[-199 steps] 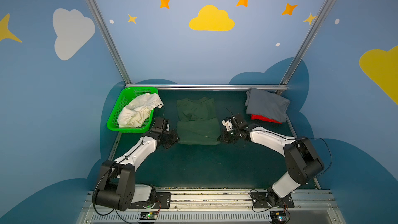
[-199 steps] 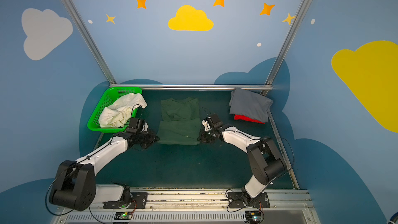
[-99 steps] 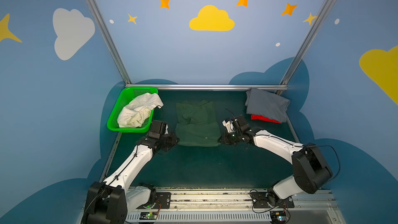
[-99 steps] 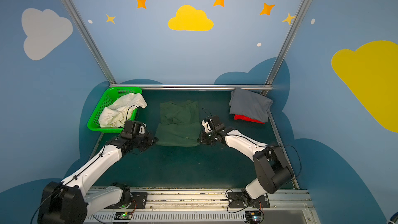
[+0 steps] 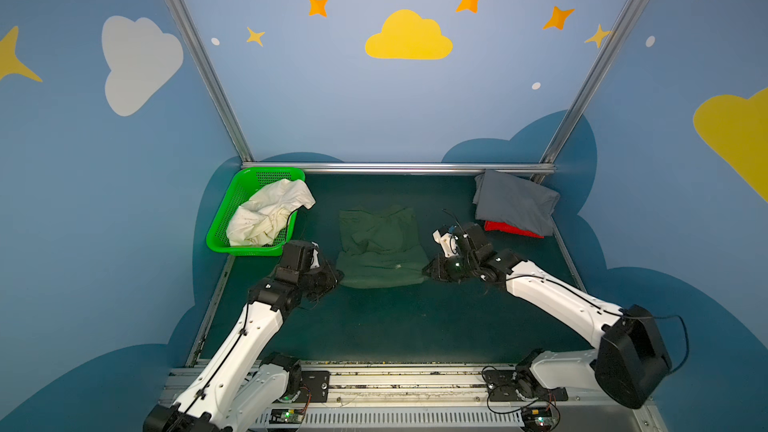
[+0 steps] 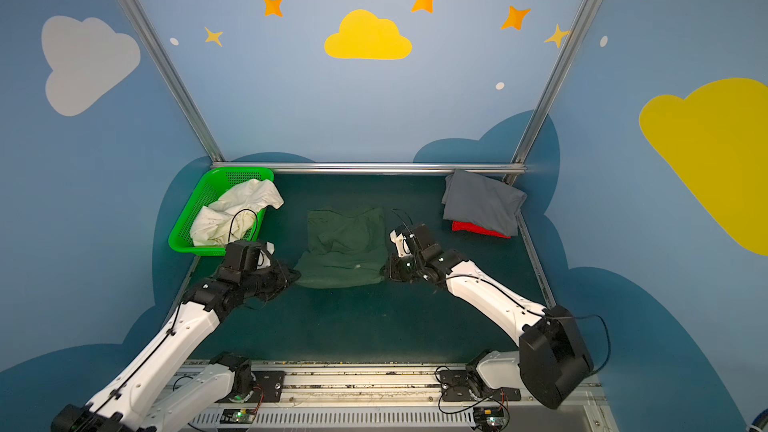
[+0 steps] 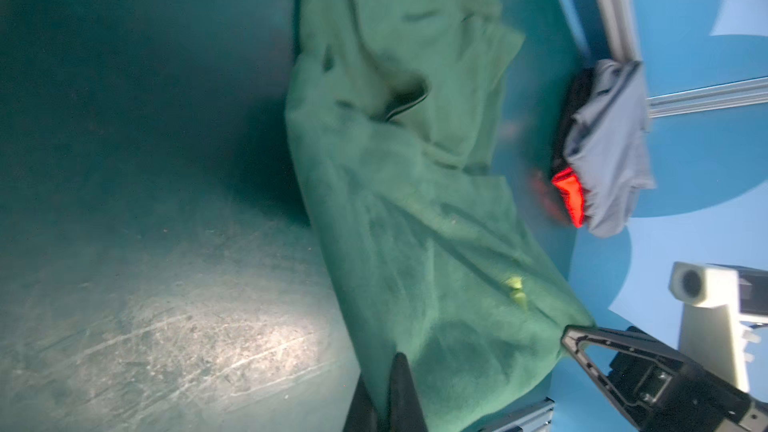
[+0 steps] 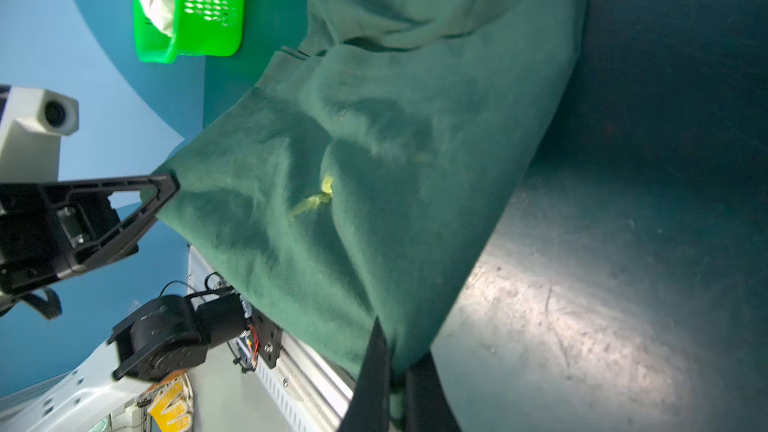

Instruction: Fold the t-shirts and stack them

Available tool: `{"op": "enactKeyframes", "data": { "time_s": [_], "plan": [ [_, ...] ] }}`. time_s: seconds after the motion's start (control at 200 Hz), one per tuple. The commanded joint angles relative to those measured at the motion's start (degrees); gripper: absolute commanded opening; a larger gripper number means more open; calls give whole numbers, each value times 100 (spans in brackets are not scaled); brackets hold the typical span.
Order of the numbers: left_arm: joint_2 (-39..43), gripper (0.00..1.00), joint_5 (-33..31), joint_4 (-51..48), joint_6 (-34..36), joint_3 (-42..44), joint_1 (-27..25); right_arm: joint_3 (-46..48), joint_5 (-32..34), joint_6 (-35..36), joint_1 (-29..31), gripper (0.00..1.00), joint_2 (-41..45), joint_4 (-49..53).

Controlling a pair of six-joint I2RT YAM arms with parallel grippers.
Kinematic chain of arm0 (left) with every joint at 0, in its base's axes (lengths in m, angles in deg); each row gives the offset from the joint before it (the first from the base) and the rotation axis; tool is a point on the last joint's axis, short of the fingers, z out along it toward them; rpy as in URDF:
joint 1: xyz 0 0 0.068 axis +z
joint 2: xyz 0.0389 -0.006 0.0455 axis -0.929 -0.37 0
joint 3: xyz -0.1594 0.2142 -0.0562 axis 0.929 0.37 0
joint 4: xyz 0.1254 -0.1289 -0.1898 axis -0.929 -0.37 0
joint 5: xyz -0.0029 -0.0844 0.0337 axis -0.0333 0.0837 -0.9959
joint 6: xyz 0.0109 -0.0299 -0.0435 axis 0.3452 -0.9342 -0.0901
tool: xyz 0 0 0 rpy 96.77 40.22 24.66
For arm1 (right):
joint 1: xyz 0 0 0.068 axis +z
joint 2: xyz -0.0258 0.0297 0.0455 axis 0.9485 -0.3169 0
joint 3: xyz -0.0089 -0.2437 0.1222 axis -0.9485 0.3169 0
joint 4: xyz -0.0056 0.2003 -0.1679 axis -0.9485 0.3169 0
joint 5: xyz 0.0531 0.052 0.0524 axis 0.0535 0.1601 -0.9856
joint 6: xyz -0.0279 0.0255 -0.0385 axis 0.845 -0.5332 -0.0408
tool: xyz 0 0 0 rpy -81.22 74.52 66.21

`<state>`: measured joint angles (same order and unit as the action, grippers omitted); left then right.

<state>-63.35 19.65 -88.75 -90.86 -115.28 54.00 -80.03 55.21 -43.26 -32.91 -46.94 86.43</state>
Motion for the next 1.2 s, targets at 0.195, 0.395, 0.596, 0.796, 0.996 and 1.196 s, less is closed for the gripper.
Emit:
{"op": "enactKeyframes", "data": {
  "time_s": [0.195, 0.395, 0.596, 0.796, 0.996, 1.196],
  "plan": [
    [-9, 3, 331, 287, -184, -357, -4, -651, -169, -273, 96, 0, 368, 485],
    [-428, 3, 190, 459, -158, -565, 15, -892, -140, -307, 6, 0, 95, 392],
    [-837, 3, 28, 684, -87, -770, 70, -1273, -423, -243, -313, 0, -410, 320],
    [-1566, 3, 45, 851, -93, -1123, 207, -1822, -1062, -77, -747, 0, -1134, 398],
    [-2271, 3, -4, 1054, -113, -1580, 390, -2410, -1562, 29, -1199, 0, -1888, 430],
    [-3016, 3, -6, 1117, -113, -2174, 488, -3205, -1977, 101, -1487, 0, -2701, 550]
  ]
}}
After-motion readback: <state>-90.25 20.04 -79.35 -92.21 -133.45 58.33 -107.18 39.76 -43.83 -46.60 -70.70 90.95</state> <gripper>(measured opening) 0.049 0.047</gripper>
